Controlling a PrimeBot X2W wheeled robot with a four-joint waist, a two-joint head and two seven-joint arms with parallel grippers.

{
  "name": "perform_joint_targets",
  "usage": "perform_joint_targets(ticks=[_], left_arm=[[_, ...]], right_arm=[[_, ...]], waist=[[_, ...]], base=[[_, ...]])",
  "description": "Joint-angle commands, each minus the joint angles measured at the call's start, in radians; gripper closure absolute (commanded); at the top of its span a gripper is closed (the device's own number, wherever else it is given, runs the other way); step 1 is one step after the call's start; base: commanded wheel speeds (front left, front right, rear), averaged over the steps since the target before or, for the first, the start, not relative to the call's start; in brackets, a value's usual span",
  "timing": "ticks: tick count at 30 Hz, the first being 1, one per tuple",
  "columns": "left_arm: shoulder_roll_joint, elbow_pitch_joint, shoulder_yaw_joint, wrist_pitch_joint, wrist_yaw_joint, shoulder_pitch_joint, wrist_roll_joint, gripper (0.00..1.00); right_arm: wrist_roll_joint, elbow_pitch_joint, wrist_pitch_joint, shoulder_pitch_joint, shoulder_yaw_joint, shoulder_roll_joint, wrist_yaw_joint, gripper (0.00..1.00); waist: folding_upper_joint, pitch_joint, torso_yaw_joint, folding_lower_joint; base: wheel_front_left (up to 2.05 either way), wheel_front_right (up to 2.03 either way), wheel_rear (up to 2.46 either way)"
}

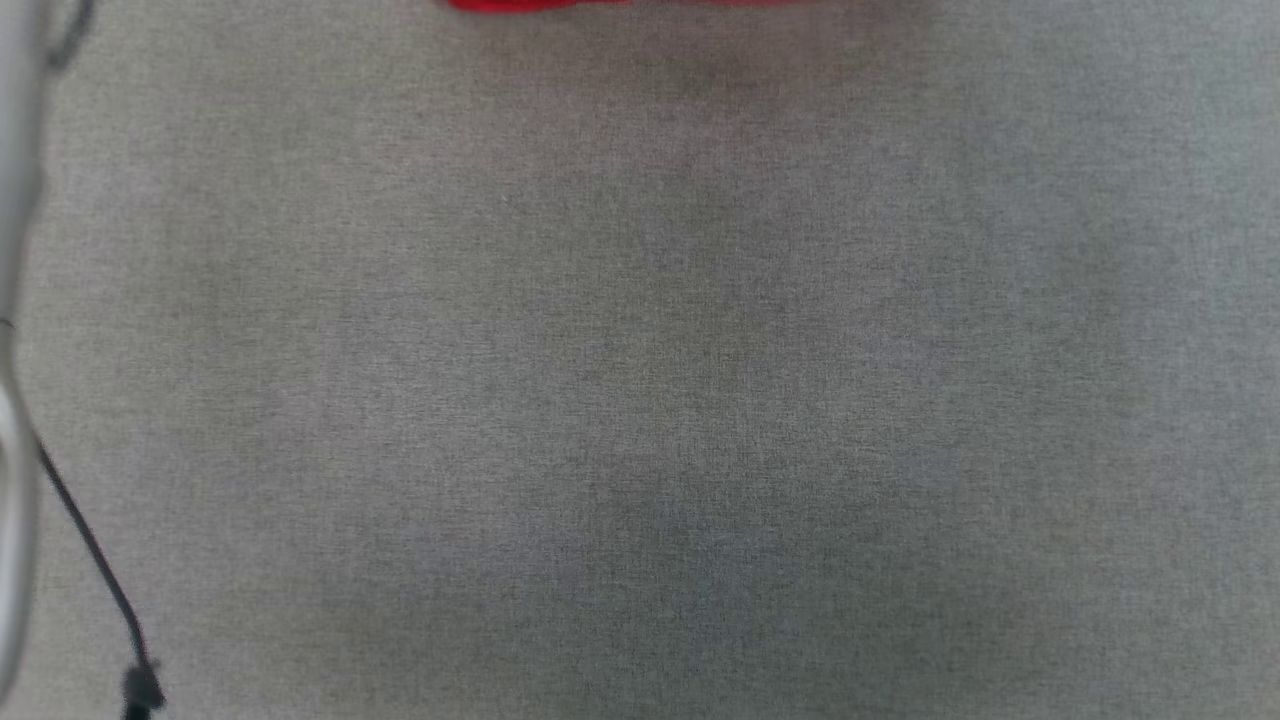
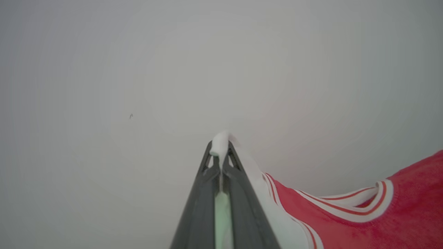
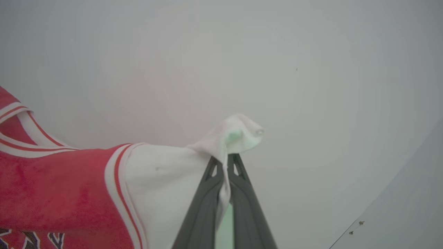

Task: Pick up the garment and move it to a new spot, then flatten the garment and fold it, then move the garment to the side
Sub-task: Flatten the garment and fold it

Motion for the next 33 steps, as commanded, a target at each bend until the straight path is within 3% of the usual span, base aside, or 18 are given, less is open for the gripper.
perform_joint_targets(ticks=[1,4,8,13,20,25,29,33], left_arm=[[-0.004,0.017,-0.004,-0.006,-0.006,0.038,-0.008,1.0],[-0.011,0.06,-0.012,-0.006,-0.012,0.108,-0.028,1.0],[-0.035,0.107,-0.039,0.083,-0.014,0.197,-0.07,1.0],[-0.027,0.067,-0.072,0.198,-0.013,0.304,-0.143,1.0],[0.076,-0.148,-0.127,0.387,-0.014,0.544,-0.309,1.0],[0.173,-0.342,-0.118,0.482,-0.012,0.745,-0.423,1.0],[0.254,-0.521,-0.099,0.517,0.059,0.917,-0.474,1.0],[0.331,-0.7,-0.077,0.54,0.166,1.095,-0.526,1.0]], right_arm=[[0.027,0.011,-0.004,0.033,0.003,0.012,-0.001,1.0],[0.083,0.032,0.013,0.1,0.023,0.032,-0.001,1.0],[0.176,0.009,0.091,0.193,0.081,0.044,-0.001,1.0],[0.317,-0.083,0.186,0.314,0.139,0.035,-0.001,1.0],[0.557,-0.395,0.357,0.556,0.258,-0.098,-0.001,1.0],[0.668,-0.635,0.426,0.735,0.302,-0.249,-0.001,1.0],[0.704,-0.795,0.448,0.862,0.31,-0.353,-0.001,1.0],[0.706,-0.91,0.47,0.973,0.32,-0.434,-0.001,1.0]], waist=[[0.0,-0.007,0.002,-0.0001],[0.0,-0.024,0.006,-0.0001],[0.0,-0.057,0.009,-0.0001],[0.0,-0.095,0.01,-0.0001],[0.0,-0.155,0.002,-0.0001],[0.0,-0.185,0.0,-0.0001],[0.0,-0.196,-0.004,-0.0001],[0.0,-0.205,-0.01,-0.0001]], base=[[0.0,0.0,0.0],[0.0,0.0,0.0],[0.0,0.0,0.0],[0.0,0.0,0.0],[0.0,0.0,0.0],[0.0,0.0,0.0],[0.0,0.0,0.0],[0.0,0.0,0.0]])
